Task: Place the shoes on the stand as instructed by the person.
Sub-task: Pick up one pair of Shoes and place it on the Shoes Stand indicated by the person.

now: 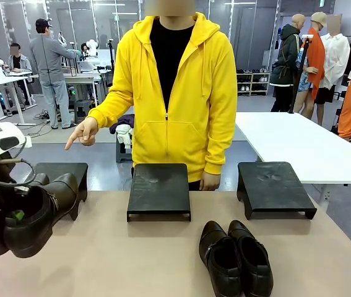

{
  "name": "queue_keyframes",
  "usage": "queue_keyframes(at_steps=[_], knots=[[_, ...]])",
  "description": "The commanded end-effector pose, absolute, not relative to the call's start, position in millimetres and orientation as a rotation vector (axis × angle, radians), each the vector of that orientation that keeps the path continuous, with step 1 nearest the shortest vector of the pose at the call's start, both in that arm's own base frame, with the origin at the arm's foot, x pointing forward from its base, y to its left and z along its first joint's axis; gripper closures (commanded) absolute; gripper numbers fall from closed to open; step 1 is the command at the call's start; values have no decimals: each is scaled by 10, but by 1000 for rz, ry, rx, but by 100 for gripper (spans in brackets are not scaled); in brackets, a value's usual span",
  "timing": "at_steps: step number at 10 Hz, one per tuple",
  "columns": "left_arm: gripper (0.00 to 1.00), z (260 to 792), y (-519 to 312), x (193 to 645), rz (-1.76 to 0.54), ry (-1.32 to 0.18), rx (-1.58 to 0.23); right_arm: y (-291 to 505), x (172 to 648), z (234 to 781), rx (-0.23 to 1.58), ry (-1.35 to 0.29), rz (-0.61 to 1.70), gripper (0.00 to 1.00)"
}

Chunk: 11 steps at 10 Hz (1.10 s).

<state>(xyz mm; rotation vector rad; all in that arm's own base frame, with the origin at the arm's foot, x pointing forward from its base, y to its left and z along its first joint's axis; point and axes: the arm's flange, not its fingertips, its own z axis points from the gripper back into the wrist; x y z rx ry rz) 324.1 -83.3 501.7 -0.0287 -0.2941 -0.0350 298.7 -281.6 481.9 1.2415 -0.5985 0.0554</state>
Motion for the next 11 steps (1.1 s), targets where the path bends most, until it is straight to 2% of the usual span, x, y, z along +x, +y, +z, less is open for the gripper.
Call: queue_keyframes(at_steps=[1, 4, 5, 6, 7, 11], knots=[[97, 4999, -903, 3224, -31, -287, -26, -2816, 2976, 4840, 1247, -611, 67, 0], [97, 4999, -903, 3224, -31, -287, -26, -2816, 2976, 4840, 1247, -611, 67, 0], [93, 4942, -857, 3230, -39, -275, -23, -2816, 2976, 4840, 1247, -611, 67, 0], [93, 4968, -820, 3240, -94, -360, 1, -2816, 2976, 4840, 1247, -611, 67, 0], [93, 4967, -763, 3400, -66, -416, 46, -2816, 2976, 4840, 1247, -611, 67, 0], [93, 4963, -412, 4117, -33, -438, 70, -2816, 2976, 4840, 1247, -611, 67, 0]])
